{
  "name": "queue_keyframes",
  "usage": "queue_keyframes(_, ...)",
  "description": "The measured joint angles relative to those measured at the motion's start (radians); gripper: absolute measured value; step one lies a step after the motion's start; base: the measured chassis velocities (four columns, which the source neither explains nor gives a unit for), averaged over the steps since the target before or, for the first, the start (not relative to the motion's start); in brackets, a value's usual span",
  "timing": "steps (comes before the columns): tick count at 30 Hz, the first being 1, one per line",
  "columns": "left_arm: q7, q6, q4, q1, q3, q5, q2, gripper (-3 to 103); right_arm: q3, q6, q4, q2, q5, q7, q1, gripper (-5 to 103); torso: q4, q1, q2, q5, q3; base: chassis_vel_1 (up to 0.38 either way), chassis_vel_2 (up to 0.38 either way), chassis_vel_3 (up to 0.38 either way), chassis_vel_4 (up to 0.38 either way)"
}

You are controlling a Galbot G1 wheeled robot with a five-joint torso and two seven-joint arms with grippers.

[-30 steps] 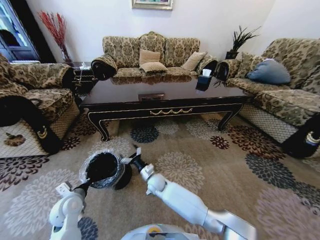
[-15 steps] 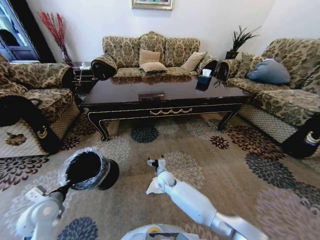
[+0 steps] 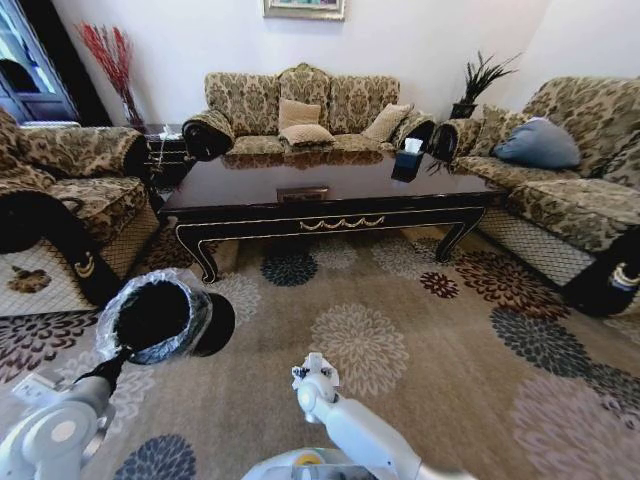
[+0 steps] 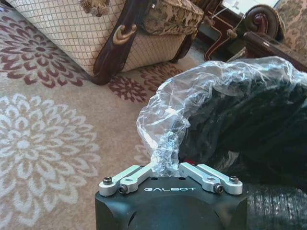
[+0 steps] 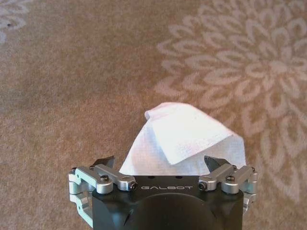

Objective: Move to the front of the table and pick up the trash from the floor, then place it into the trash bin.

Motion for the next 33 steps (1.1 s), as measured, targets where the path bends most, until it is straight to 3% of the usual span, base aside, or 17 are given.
queue_keyframes(21,-0.002,0.000,-0.020,0.015,0.024,0.029,-0.010,2,0.065,0.030,-0.157,0.069,-0.034,-0.095,0.037,101,-0.0004,0.000,0.000,0.0001,0.000,0.000,0.000,0.000,0.000)
queue_keyframes(24,-0.002,0.000,-0.024,0.016,0.027,0.032,-0.012,2,0.062,0.030,-0.164,0.075,-0.044,-0.103,0.030,93,-0.0004,0.000,0.000,0.0002,0.000,0.000,0.000,0.000,0.000)
queue_keyframes(33,-0.001,0.000,-0.039,0.026,0.030,0.039,-0.020,2,0.060,0.036,-0.218,0.088,-0.082,-0.140,0.024,91,-0.0003,0.000,0.000,0.0002,0.000,0.000,0.000,0.000,0.000)
